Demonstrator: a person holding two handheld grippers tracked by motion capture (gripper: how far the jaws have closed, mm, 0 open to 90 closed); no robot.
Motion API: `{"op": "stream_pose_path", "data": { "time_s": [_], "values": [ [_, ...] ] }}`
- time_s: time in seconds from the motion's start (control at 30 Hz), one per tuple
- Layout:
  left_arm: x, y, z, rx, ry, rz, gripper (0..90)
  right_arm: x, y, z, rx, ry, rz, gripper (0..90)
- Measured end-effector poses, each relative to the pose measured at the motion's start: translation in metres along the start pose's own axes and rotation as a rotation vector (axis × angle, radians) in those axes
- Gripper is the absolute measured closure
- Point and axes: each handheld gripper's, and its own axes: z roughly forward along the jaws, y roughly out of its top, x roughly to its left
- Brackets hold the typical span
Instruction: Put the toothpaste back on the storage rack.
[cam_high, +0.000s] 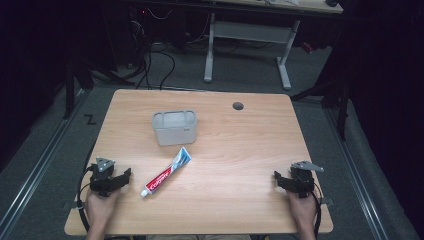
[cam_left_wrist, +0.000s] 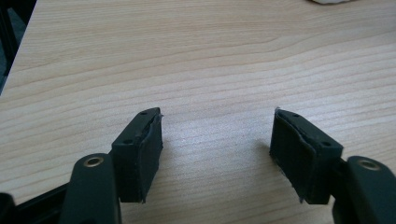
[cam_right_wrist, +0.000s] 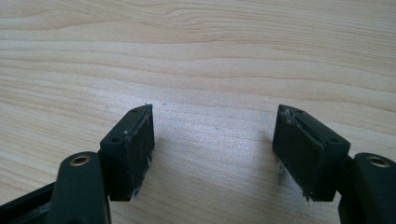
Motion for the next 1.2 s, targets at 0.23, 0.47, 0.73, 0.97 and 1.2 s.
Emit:
{"op": "stream_pose_path", "data": {
  "time_s": [0.23,0.47,0.73,0.97,1.2],
  "values": [
    [0.0,-0.001,0.0,0.009,-0.028,0.026,27.6,0.0,0.0,0.0,0.0,0.0,0.002,29.5],
    [0.001,-0.001,-0.002,0.014,-0.039,0.02,25.4,0.0,0.0,0.0,-0.001,0.001,0.002,29.5],
    [0.002,0.0,-0.004,0.038,-0.046,0.025,27.1,0.0,0.0,0.0,-0.001,0.002,0.004,29.5],
    [-0.001,0.003,-0.008,0.044,-0.058,0.046,27.8,0.0,0.0,0.0,-0.002,0.002,0.002,29.4],
    [-0.005,0.006,-0.013,0.028,-0.078,0.031,28.6,0.0,0.0,0.0,0.0,0.003,0.003,29.3]
  ]
}}
